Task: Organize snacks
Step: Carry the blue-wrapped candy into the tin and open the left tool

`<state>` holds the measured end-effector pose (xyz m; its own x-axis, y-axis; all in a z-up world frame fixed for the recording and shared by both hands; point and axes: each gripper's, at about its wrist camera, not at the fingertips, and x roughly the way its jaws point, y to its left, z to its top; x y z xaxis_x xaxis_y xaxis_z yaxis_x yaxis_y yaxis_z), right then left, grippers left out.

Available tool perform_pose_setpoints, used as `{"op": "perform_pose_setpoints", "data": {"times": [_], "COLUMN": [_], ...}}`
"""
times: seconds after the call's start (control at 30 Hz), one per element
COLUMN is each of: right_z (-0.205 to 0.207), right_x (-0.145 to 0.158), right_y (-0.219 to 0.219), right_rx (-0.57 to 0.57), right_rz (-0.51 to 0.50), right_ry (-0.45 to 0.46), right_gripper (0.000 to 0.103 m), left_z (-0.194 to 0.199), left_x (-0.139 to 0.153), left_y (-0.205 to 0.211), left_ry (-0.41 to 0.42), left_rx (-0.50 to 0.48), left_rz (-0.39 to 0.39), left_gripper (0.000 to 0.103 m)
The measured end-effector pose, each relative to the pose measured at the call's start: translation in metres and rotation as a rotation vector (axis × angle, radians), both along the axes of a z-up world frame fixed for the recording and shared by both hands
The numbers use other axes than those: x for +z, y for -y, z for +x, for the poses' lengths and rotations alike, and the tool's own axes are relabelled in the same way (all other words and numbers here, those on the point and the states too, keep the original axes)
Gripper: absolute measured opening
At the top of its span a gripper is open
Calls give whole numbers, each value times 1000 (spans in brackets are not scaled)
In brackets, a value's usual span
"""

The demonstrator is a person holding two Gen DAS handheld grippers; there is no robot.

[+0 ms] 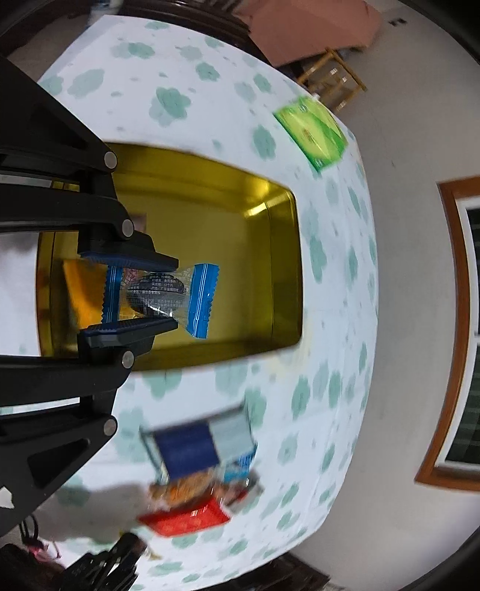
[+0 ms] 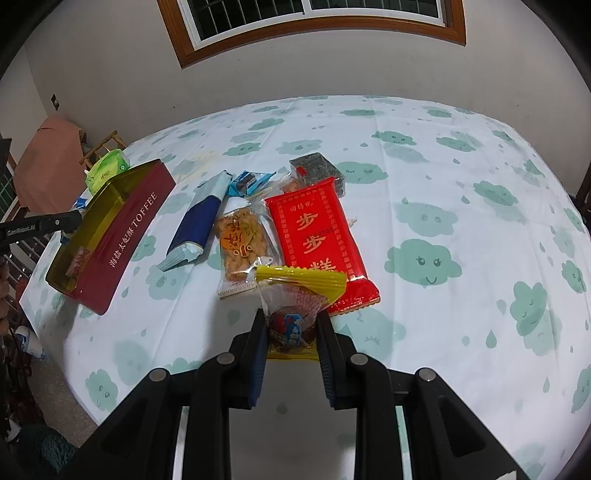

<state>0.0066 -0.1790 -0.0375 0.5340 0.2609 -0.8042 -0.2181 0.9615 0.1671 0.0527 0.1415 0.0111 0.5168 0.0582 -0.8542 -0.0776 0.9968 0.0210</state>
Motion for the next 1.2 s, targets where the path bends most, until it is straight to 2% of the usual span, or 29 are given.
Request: {"op": "perform_pose_setpoints", "data": {"times": [0.43,0.8,0.93,1.07,1.2], "right_z": [2,9,11,11,11], "right_x": [8,14,14,16,20], "right_y": [-13,-35,-45,-55,-64], "right_rx": [6,-16,-8,3,17], "right_rz": [-35,-99,-102,-103,-96], "right_ry": [11,3,-2,1,7], "right_gripper": [25,25,25,25,25], "left_z": [7,5,4,3,1], "left_x": [-38,-41,-42,-43,-43], "left_y": [-33,-29,-29,-28,-31], "left_ry": [-76,-55,-58,-61,-56], "left_rx": [47,21,15,6,-3], "left_rz": [19,58,50,58,42], "left_gripper": [22,24,28,42,43]}}
